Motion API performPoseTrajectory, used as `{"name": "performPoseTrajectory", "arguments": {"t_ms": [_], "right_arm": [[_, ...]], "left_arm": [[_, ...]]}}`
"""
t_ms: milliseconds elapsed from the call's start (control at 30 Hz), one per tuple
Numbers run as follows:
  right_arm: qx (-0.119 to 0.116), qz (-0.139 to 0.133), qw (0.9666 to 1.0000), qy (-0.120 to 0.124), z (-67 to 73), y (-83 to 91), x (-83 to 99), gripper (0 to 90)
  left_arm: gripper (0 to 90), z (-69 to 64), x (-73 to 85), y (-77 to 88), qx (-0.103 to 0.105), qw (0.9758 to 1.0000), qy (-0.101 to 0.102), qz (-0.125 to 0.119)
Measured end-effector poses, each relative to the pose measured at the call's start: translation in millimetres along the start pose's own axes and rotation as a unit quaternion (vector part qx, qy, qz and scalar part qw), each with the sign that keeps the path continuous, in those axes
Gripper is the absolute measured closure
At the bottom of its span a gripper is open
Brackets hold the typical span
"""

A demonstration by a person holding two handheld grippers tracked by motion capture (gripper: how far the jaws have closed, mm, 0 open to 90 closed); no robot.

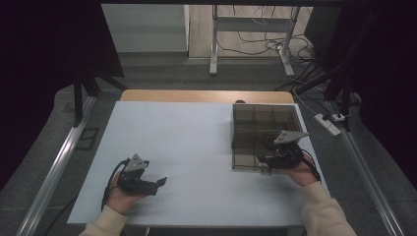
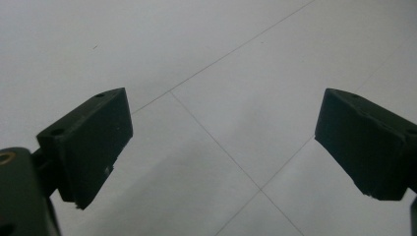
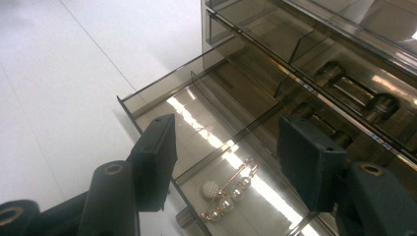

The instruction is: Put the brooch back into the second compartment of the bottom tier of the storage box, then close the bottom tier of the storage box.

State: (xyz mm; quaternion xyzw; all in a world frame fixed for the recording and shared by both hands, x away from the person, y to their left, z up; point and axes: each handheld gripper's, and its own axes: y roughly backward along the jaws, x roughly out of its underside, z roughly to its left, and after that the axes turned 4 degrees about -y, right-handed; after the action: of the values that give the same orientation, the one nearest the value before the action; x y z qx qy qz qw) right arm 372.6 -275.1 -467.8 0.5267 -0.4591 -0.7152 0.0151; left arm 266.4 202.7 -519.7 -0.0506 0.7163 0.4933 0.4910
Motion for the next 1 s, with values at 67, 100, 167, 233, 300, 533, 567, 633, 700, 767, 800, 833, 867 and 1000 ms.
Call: {"name": "performPoseTrajectory", "arguments": {"t_ms": [67,100,167,233,300,533,567,633,700,767,800,833,867,1000], "right_arm": [[0.001,-0.001,1.0,0.002,0.7,-0.3,0.1,39.3],[0.001,-0.003,1.0,0.002,1.0,-0.4,0.2,39.2],[0.001,-0.004,1.0,0.002,1.3,-0.3,0.3,38.9],[0.003,-0.004,1.0,0.003,1.6,0.0,0.6,38.7],[0.004,-0.004,1.0,0.002,2.2,0.2,1.4,38.4],[0.011,-0.011,0.9999,-0.003,6.3,1.8,7.8,37.9],[0.013,-0.014,0.9998,-0.004,7.0,2.4,8.8,37.8],[0.018,-0.019,0.9996,-0.005,9.0,4.0,11.4,37.6],[0.023,-0.026,0.9994,-0.009,11.1,5.5,14.9,37.6],[0.027,-0.029,0.9992,-0.008,13.2,6.9,18.2,37.5],[0.028,-0.032,0.9991,-0.01,14.3,7.9,20.6,37.5],[0.029,-0.032,0.999,-0.01,14.7,8.7,21.9,37.4],[0.029,-0.034,0.9989,-0.012,15.2,9.6,23.6,37.4],[0.035,-0.04,0.9985,-0.016,16.8,13.5,30.6,37.3]], "left_arm": [[6.7,-0.1,0.0,0.1,0.0,1.0,0.0,0.0],[6.7,-0.2,-0.1,0.1,0.0,1.0,0.0,0.0],[6.7,-0.4,0.0,0.1,-0.001,1.0,0.0,0.0],[6.7,-0.6,-0.1,0.0,0.0,1.0,-0.001,0.0],[6.7,-0.5,-0.3,-0.2,0.0,1.0,-0.001,0.0],[6.7,-0.3,-0.2,0.0,0.001,1.0,-0.001,-0.001],[6.7,-0.3,-0.2,0.0,0.001,1.0,-0.001,-0.001],[6.7,-0.5,-0.3,0.1,0.001,1.0,-0.001,-0.001],[6.7,-0.7,-0.4,-0.1,0.001,1.0,-0.002,-0.001],[6.7,-0.9,-0.4,-0.1,0.001,1.0,-0.002,-0.002],[6.7,-0.9,-0.5,-0.1,0.001,1.0,-0.002,-0.002],[6.7,-0.8,-0.4,-0.1,0.001,1.0,-0.002,-0.002],[6.7,-0.9,-0.5,0.0,0.001,1.0,-0.002,-0.002],[6.7,-1.2,-0.6,0.1,0.0,1.0,-0.002,-0.002]]}}
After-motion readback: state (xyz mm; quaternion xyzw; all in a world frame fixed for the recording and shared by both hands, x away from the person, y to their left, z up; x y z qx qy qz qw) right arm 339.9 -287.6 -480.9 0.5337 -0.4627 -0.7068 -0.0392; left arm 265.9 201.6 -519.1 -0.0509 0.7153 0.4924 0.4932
